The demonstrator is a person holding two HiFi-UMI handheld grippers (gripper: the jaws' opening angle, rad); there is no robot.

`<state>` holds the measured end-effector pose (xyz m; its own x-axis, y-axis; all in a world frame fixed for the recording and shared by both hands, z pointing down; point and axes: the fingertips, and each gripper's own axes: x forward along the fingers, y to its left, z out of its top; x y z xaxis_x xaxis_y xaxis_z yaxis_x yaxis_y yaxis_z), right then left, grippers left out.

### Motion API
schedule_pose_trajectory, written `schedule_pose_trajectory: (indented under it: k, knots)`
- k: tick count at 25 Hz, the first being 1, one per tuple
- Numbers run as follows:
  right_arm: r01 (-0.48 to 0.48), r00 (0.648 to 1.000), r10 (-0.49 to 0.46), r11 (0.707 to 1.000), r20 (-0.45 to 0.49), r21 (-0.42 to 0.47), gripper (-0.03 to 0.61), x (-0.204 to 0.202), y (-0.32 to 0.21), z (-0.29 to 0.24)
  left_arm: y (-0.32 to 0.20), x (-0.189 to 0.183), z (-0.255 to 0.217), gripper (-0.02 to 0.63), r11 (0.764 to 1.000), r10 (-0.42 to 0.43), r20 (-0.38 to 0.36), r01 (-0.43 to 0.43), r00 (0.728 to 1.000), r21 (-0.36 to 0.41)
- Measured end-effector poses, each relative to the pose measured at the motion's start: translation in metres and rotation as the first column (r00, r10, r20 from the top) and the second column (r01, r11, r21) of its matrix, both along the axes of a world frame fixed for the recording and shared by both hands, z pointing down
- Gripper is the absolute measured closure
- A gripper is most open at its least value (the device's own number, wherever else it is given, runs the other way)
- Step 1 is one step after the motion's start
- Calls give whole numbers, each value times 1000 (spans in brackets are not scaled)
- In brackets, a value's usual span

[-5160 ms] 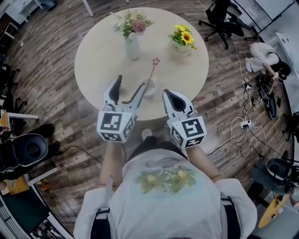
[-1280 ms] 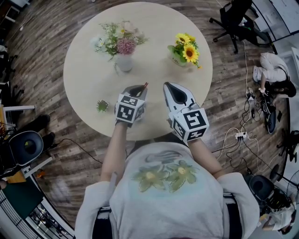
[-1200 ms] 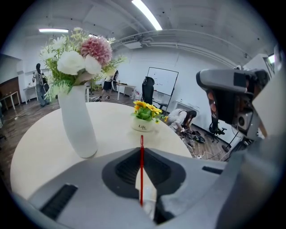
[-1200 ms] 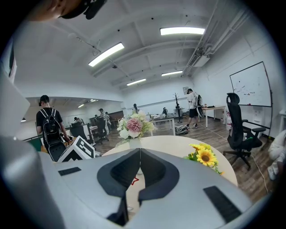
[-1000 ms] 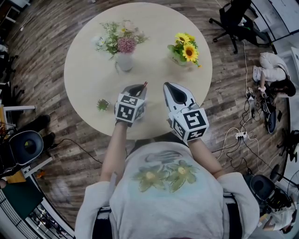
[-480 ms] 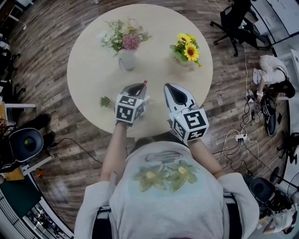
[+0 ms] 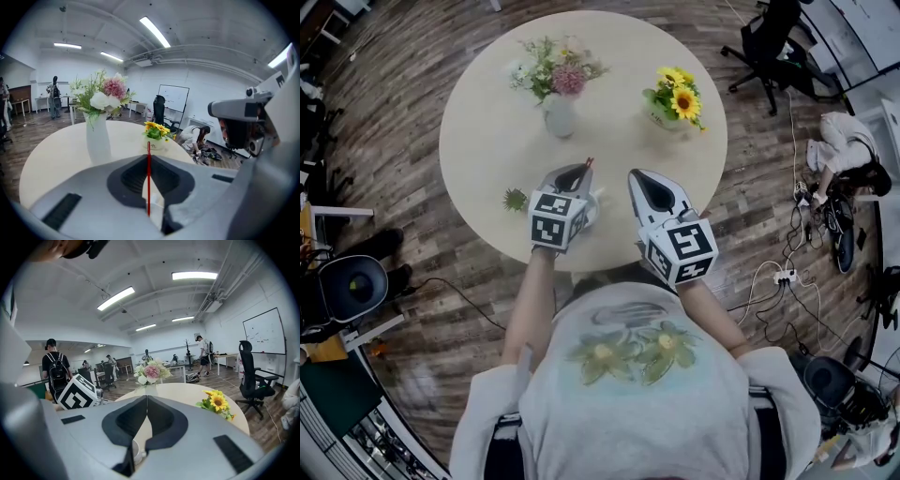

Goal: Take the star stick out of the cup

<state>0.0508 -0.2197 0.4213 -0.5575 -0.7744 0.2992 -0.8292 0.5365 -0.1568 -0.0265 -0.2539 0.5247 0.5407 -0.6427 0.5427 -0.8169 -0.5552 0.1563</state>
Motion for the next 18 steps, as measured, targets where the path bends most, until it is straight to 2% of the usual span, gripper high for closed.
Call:
schedule_pose_trajectory:
  k: [12,18]
  knots:
    - [15,1000,-15,1000,6,22,561,-14,18,-9,7,-15,-25,594,996,-61,-48,64,997,65]
    - [14,1000,-15,999,5,30,561,-16,25,-11,9,-22,-44,594,989,-93,-103,104,990,108]
